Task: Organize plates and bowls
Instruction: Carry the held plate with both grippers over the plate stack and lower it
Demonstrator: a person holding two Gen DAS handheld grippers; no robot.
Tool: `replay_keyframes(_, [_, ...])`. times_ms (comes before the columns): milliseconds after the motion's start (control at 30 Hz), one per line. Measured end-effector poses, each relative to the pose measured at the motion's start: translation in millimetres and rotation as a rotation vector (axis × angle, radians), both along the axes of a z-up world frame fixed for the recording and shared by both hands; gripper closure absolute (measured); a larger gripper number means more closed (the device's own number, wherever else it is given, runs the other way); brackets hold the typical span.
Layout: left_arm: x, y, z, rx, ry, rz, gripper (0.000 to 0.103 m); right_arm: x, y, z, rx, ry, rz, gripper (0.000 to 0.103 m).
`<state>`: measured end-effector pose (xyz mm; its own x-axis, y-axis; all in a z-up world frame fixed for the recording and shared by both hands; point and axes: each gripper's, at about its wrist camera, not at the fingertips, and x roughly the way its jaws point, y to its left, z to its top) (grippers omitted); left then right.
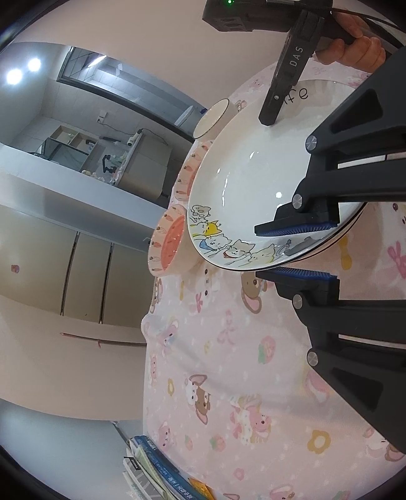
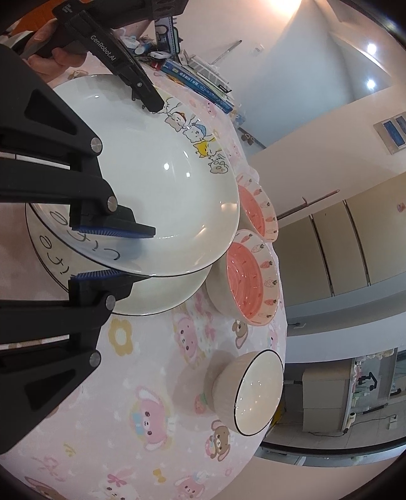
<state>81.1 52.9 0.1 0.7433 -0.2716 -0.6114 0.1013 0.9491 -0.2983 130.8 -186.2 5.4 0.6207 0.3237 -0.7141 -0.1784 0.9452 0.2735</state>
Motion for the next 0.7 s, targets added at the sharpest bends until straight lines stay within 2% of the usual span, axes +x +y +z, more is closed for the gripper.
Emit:
replay_keyframes(67, [1,-1,-3,-0.002,0.017,-0.003,0.084,0,1,-1,-0.016,0.000,0.001,0.085])
replay_keyframes(233, [3,-14,-11,0.049,0.034,-0.017,0.084,1,-3,-3,-0.045,0.023,-0.019,0.085])
replay_keyframes(700, [8,-18,-23,0.063,0.085,-0.026,0.084,3,-2,-12,-0.087,0.071,-0.017,0.084])
